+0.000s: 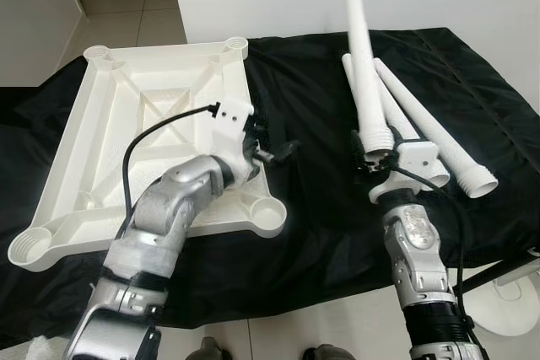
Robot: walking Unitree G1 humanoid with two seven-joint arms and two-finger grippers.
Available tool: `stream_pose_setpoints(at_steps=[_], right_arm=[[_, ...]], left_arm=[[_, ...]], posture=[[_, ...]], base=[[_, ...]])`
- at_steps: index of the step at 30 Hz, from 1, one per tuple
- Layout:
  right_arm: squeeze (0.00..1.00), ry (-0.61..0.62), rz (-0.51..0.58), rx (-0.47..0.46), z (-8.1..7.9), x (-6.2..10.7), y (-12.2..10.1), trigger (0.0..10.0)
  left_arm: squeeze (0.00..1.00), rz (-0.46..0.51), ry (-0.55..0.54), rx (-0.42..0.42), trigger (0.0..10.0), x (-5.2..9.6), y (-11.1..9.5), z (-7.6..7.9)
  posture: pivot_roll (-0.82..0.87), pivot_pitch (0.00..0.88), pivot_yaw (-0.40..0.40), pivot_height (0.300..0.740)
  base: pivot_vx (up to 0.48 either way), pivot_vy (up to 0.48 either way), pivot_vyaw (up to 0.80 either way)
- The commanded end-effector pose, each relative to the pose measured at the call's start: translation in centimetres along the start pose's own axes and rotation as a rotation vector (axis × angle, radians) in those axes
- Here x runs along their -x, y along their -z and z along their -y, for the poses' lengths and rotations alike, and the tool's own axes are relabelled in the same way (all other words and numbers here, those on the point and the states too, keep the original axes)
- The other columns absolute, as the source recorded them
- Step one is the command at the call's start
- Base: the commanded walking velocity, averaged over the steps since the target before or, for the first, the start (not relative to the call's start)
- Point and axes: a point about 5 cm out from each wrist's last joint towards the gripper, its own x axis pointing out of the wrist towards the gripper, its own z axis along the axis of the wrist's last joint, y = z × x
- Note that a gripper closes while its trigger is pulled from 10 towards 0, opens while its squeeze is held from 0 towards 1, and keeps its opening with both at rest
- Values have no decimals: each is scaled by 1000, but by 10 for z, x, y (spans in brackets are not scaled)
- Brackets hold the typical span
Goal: Building children table
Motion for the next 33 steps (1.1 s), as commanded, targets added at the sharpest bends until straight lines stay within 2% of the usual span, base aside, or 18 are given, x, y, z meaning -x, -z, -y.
stream_pose_setpoints(at_steps=[1, 3, 5, 7, 13, 16, 23, 30, 33], right_arm=[[0, -65, 41, 25, -9, -1, -5, 10000], [0, -85, 44, 29, -11, -1, -5, 10000], [0, -140, 40, 53, -19, 0, -1, 10000], [0, -174, 38, 69, -24, 1, 1, 10000], [0, -226, 55, 92, -31, 2, 0, 10000], [0, -265, 77, 122, -37, 0, -2, 10000], [0, -318, 110, 150, -49, -1, -5, 10000], [0, -341, 108, 162, -54, 8, -2, 10000], [0, -334, 102, 213, -49, 20, 3, 10000]], left_arm=[[0, -6, 125, 65, 10000, -1, -3, 6], [0, -3, 144, 86, 10000, -3, -6, 7], [0, 27, 201, 235, 10000, -9, -16, 5], [0, 40, 235, 320, 10000, -15, -22, 3], [0, 0, 232, 323, 10000, -26, -23, 1], [0, -14, 222, 353, 10000, -32, -24, -1], [0, -52, 157, 335, 10000, -42, -23, -7], [0, -20, 116, 358, 10000, -48, -37, -15], [0, 15, 16, 356, 10000, -48, -54, -31]], posture=[[-91, 41, 68, 740], [-91, 41, 68, 740], [-92, 42, 72, 740], [-104, 44, 82, 740], [-120, 50, 94, 740], [-129, 54, 99, 740], [-140, 64, 100, 740], [-131, 71, 92, 740], [-126, 74, 96, 740]], base=[[0, 0, 0], [0, 0, 0], [0, 0, 0], [0, 0, 0], [0, 0, 0], [0, 0, 0], [0, 0, 0], [0, 0, 0], [0, 0, 0]])
